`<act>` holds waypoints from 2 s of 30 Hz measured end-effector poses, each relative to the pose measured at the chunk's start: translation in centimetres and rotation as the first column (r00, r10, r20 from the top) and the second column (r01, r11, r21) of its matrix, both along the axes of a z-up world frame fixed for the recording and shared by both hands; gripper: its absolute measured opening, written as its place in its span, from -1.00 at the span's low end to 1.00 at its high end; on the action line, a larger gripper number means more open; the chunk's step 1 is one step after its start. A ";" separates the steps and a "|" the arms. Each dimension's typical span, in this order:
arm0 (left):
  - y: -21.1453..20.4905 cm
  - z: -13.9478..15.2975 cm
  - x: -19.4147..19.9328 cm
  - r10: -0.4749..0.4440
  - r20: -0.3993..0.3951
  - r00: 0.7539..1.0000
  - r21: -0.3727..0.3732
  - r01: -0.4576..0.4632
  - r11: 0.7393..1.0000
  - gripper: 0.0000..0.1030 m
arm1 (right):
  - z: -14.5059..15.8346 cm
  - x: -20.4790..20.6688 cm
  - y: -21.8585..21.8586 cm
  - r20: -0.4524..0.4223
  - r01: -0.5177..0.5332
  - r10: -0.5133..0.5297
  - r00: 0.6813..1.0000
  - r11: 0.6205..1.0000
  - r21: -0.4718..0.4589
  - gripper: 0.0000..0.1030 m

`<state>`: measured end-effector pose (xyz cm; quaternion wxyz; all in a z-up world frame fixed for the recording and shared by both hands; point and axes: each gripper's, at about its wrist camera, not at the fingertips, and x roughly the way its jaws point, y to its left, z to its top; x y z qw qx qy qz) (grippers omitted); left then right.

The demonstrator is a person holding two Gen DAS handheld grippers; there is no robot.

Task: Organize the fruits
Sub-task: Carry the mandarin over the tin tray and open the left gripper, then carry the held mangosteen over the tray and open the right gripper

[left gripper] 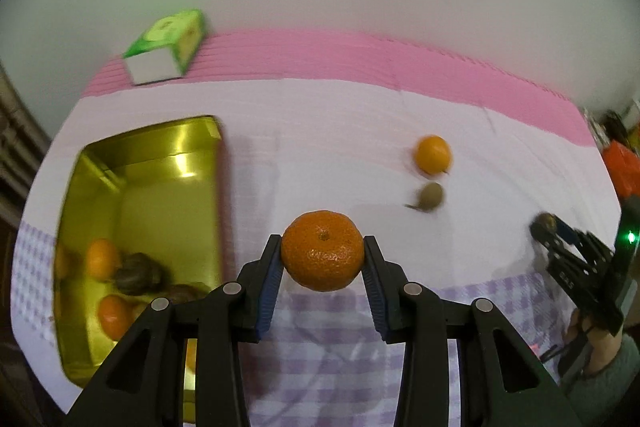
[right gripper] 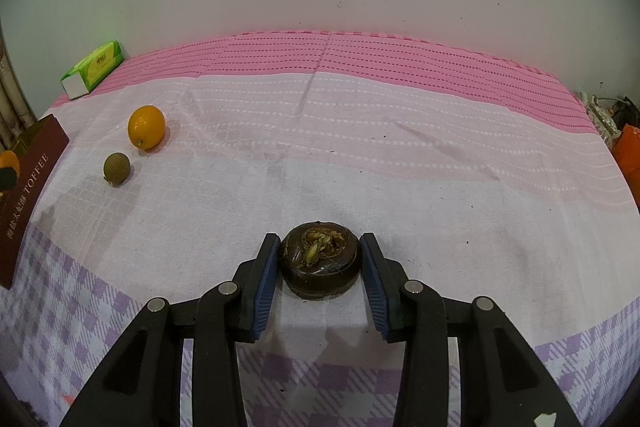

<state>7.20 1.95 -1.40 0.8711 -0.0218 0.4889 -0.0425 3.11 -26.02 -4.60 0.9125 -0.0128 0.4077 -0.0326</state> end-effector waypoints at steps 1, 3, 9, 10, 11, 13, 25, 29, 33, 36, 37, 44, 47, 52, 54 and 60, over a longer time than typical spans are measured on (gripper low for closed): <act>0.8 0.2 0.0 0.018 0.004 1.000 0.000 -0.018 1.000 -0.22 | 0.0 0.0 0.0 0.000 0.000 0.000 1.000 1.000 0.000 -0.25; 2.4 0.5 0.1 0.055 0.014 0.998 0.000 -0.055 0.998 -0.22 | 0.0 0.0 0.0 0.000 0.000 0.000 1.000 1.000 0.000 -0.25; 6.5 0.6 0.2 0.153 0.021 0.988 0.020 -0.153 0.988 -0.22 | -0.1 0.0 0.1 0.000 0.001 -0.001 1.000 1.000 -0.001 -0.26; 7.1 0.5 0.2 0.166 0.019 0.986 0.022 -0.167 0.986 -0.22 | -0.1 0.0 0.1 0.000 0.001 -0.001 1.000 1.000 -0.002 -0.26; 7.7 0.4 0.2 0.180 0.019 0.983 0.022 -0.181 0.983 -0.22 | -0.1 0.0 0.2 0.000 0.001 -0.001 1.000 1.000 -0.002 -0.26; 8.9 0.2 0.2 0.203 0.015 0.979 0.029 -0.203 0.979 -0.22 | -0.1 0.0 0.2 0.001 0.001 -0.001 1.000 1.000 -0.002 -0.26; 11.7 -2.1 0.5 0.251 -0.037 0.967 0.061 -0.249 0.967 -0.22 | -0.1 0.0 0.1 0.000 0.001 -0.001 1.000 1.000 -0.005 -0.26; 11.8 -2.9 0.6 0.254 -0.055 0.966 0.065 -0.250 0.966 -0.22 | -0.1 0.0 0.2 0.000 0.001 -0.001 1.000 1.000 -0.006 -0.26; 12.0 -3.3 0.6 0.256 -0.061 0.965 0.068 -0.252 0.965 -0.22 | -0.1 0.1 0.1 -0.001 0.001 -0.001 1.000 1.000 -0.008 -0.26; 12.1 -3.3 0.6 0.255 -0.063 0.965 0.067 -0.250 0.966 -0.22 | -0.1 0.1 0.1 -0.001 0.001 -0.001 1.000 1.000 -0.008 -0.26; 12.1 -3.3 0.5 0.254 -0.063 0.965 0.066 -0.250 0.966 -0.22 | -0.1 0.1 0.2 0.000 0.002 -0.002 1.000 1.000 -0.009 -0.26; 12.1 -3.3 0.5 0.246 -0.066 0.967 0.073 -0.241 0.968 -0.22 | -0.2 0.1 0.3 -0.001 0.001 -0.001 1.000 1.000 -0.010 -0.26; 12.1 -3.3 0.5 0.242 -0.068 0.968 0.076 -0.237 0.969 -0.21 | -0.2 0.1 0.1 -0.001 0.002 -0.002 1.000 1.000 -0.011 -0.26; 12.2 -3.2 0.6 0.239 -0.072 0.968 0.073 -0.233 0.970 -0.20 | -0.2 0.1 0.4 -0.001 0.002 -0.002 1.000 1.000 -0.012 -0.26; 12.2 -3.2 0.6 0.235 -0.072 0.969 0.074 -0.230 0.970 -0.19 | -0.2 0.1 0.4 -0.001 0.002 -0.002 1.000 1.000 -0.012 -0.26; 12.5 -2.8 0.2 0.234 -0.066 0.970 0.077 -0.229 0.970 -0.11 | -0.2 0.2 0.3 -0.001 0.002 -0.002 1.000 1.000 -0.016 -0.26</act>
